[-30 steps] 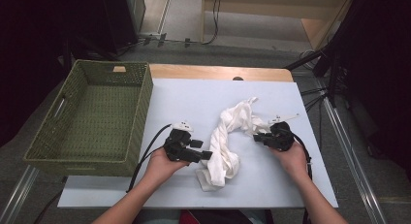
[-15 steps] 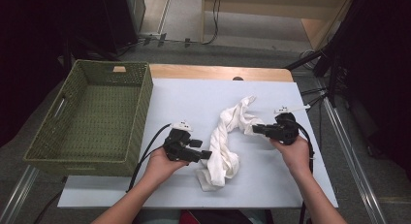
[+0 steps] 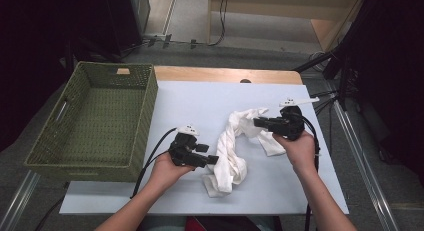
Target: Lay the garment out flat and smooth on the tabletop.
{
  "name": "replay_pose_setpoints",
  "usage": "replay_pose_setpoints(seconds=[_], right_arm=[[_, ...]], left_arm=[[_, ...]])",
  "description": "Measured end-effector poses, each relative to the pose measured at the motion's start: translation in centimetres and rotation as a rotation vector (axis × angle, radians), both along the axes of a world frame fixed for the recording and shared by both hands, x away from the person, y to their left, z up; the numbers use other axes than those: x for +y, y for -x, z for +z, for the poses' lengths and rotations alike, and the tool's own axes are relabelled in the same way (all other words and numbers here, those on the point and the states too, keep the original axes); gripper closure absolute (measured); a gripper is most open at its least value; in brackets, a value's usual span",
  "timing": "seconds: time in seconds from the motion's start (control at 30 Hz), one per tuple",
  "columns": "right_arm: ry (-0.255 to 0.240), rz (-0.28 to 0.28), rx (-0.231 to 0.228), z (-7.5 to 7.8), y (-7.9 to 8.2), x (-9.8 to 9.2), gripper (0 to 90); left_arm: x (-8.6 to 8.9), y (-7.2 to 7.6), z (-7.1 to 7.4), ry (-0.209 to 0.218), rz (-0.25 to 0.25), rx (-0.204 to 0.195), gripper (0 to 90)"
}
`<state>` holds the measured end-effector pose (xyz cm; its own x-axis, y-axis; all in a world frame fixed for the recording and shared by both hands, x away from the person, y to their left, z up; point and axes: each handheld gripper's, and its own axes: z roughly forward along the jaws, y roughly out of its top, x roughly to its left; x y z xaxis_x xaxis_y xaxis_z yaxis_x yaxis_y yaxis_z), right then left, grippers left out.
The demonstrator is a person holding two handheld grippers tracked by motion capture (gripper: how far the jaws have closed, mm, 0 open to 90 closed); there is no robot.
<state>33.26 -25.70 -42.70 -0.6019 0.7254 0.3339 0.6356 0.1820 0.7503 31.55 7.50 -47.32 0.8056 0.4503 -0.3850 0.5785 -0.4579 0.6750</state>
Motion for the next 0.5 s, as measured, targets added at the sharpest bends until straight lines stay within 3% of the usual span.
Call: replay_pose_setpoints(seconds=[0.5], right_arm=[[-0.016, 0.079, -0.008, 1.1, -2.4, 4.9, 83.6]], left_arm=[[0.7, 0.4, 0.2, 0.007, 0.017, 0.000, 34.6]])
